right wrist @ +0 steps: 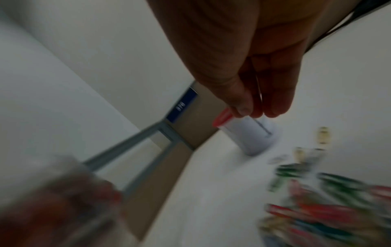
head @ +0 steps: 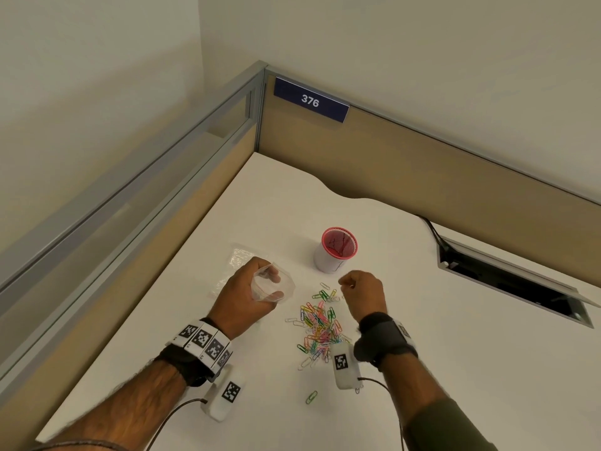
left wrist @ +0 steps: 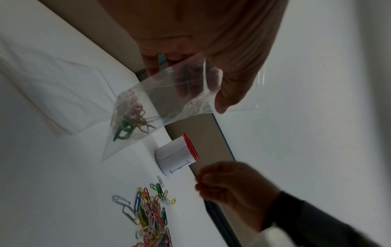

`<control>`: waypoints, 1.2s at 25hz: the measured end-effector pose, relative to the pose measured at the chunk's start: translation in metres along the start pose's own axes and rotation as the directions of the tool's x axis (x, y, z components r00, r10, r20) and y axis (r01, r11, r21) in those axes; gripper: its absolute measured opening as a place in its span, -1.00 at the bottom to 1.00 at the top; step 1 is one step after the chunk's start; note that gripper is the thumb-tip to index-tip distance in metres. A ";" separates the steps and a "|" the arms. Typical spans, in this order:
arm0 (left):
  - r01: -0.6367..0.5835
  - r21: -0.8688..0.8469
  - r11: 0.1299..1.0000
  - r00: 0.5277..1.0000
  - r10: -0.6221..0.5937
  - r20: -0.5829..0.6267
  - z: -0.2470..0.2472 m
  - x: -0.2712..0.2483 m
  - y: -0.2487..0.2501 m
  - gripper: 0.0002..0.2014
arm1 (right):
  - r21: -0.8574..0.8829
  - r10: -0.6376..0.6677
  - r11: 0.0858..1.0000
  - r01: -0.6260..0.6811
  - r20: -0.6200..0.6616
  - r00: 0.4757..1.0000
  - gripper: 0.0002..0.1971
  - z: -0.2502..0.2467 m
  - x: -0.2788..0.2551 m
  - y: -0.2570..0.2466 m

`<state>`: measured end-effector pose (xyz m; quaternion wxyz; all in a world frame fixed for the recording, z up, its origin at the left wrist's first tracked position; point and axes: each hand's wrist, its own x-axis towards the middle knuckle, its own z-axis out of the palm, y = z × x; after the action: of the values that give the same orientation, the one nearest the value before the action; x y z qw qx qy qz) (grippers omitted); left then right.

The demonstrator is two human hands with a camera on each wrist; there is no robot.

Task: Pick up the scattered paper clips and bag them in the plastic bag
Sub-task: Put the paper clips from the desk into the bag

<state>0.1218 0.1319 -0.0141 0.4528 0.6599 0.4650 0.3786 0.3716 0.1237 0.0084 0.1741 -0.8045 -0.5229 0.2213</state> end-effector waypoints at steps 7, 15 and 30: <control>0.005 -0.015 1.000 1.000 -0.005 -0.028 -0.007 -0.003 -0.003 -0.57 | -0.378 -0.013 0.918 0.118 0.268 0.963 -0.56 0.045 0.014 0.023; 0.018 0.014 1.000 1.000 -0.018 -0.024 -0.005 -0.003 -0.002 -0.58 | -0.281 -0.106 0.943 0.180 0.259 0.960 -0.64 0.062 0.002 0.015; 0.041 -0.026 0.999 0.999 -0.042 -0.021 -0.004 -0.004 -0.007 -0.59 | -0.502 -0.289 0.731 0.463 0.386 0.876 -0.84 0.070 -0.023 0.016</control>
<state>0.1148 0.1306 -0.0201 0.4637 0.6401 0.4786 0.3823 0.3382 0.0999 -0.0548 -0.1142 -0.6541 -0.7375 0.1232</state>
